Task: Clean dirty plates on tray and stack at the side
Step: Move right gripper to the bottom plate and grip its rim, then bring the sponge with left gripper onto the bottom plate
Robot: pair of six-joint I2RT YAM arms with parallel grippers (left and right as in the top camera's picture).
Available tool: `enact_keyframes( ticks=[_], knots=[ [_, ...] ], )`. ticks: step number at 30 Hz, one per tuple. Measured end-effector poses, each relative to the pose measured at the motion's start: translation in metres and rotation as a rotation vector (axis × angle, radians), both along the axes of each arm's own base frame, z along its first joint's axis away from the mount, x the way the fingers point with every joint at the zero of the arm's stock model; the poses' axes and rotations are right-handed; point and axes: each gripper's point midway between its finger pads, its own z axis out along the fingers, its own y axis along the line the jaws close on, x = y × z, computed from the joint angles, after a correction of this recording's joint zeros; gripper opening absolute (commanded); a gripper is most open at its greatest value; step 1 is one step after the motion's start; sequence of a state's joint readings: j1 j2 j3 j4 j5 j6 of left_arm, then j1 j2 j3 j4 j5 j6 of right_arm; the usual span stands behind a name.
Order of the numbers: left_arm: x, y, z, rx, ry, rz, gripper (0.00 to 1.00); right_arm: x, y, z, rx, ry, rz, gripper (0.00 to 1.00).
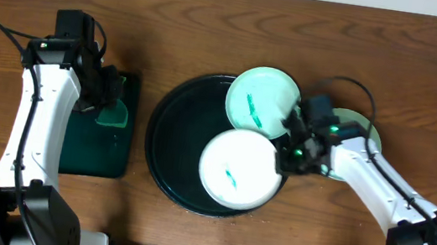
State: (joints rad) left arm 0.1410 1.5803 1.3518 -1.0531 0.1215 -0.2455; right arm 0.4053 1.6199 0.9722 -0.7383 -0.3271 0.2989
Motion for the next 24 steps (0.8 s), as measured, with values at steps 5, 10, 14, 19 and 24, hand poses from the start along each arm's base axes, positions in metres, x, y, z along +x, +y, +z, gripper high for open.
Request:
enact_keyframes(
  ticks=[5, 10, 14, 19, 24],
  knots=[
    [0.0, 0.0, 0.0, -0.002, 0.0, 0.01, 0.07, 0.023, 0.039, 0.007, 0.064, -0.089, -0.079, 0.01],
    [0.001, 0.0, 0.0, -0.003, -0.003, 0.016, 0.07, 0.013, 0.059, -0.03, 0.007, 0.043, -0.099, 0.01],
    [0.001, -0.003, 0.0, -0.003, -0.002, 0.011, 0.07, 0.012, 0.066, -0.038, -0.041, 0.088, -0.094, 0.01],
    [0.003, -0.028, 0.0, -0.013, 0.0, -0.013, 0.07, 0.015, 0.07, -0.035, -0.048, 0.074, -0.105, 0.01],
    [-0.003, -0.083, -0.005, -0.036, 0.017, -0.085, 0.07, 0.015, 0.069, -0.039, -0.054, 0.085, -0.118, 0.01]
  ],
)
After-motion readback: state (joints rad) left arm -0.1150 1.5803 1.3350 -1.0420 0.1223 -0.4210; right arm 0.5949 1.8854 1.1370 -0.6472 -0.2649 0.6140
